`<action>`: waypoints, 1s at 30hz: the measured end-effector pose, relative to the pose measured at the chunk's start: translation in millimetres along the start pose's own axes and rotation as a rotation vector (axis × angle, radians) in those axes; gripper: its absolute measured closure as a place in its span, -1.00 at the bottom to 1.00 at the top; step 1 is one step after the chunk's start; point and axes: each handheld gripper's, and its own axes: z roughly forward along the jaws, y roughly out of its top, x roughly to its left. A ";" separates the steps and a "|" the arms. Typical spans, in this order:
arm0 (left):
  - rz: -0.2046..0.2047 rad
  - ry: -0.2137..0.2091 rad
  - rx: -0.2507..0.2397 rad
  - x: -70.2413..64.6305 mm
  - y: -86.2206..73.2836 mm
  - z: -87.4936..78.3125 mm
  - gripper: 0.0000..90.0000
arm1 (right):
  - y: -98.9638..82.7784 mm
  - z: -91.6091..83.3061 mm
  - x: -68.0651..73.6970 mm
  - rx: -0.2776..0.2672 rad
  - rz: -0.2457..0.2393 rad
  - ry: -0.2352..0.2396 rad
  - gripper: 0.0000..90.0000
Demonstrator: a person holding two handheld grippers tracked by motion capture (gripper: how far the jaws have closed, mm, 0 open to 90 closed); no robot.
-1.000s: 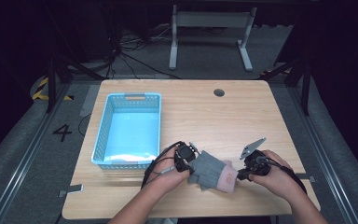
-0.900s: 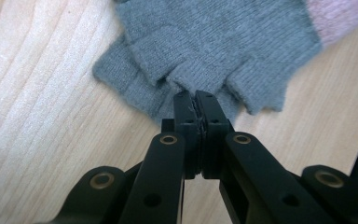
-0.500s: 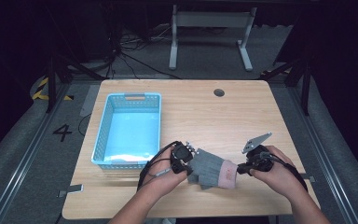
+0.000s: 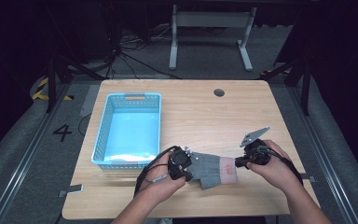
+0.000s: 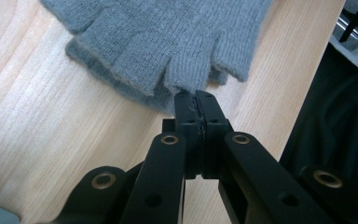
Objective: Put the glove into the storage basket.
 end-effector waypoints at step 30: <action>-0.021 -0.053 0.101 13.5 -1.3 30.0 1.00 | -3.6 29.6 -9.1 0.028 0.015 -0.030 0.92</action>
